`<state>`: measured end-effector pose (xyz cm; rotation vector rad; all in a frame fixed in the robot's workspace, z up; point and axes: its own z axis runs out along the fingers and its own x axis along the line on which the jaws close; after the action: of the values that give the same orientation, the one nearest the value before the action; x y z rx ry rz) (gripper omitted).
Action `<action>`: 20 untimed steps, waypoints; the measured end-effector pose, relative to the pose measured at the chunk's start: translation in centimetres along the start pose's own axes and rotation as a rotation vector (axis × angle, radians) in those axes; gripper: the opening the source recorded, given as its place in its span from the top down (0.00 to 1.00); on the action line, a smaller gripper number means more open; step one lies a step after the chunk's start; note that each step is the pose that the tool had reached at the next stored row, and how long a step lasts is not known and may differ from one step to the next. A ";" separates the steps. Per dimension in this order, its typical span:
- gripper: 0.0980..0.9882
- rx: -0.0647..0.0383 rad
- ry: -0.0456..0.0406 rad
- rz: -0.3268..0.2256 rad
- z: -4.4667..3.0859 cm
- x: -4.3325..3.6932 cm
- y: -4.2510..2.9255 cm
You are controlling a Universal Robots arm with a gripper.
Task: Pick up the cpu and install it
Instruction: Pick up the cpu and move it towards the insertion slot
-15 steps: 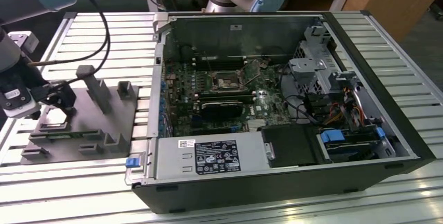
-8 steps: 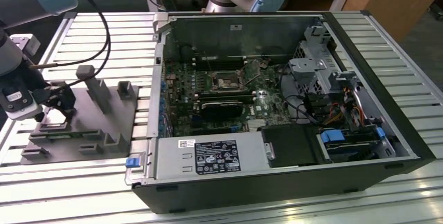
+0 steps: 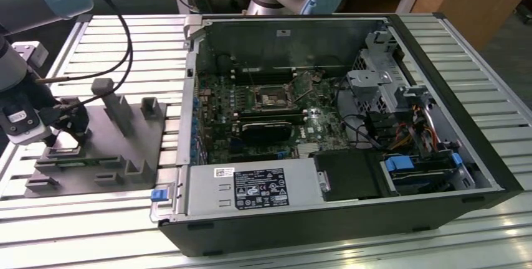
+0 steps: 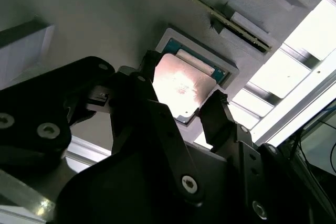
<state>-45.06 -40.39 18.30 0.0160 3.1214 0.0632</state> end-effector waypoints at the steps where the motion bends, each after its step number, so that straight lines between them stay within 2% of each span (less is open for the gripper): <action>1: 0.35 0.000 0.0000 0.000 0.00 0.00 0.00; 2: 0.42 0.000 0.0000 0.000 0.00 0.00 0.00; 13: 0.42 0.000 -0.0014 0.000 -0.14 -0.01 0.01; 16: 0.44 0.000 -0.0013 0.000 -0.14 0.00 0.01; 17: 0.51 0.000 -0.0013 0.000 -0.14 0.00 0.01; 20: 0.51 0.000 -0.0013 0.000 -0.24 0.00 0.01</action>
<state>-45.06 -40.39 18.54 0.0159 3.1201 0.0631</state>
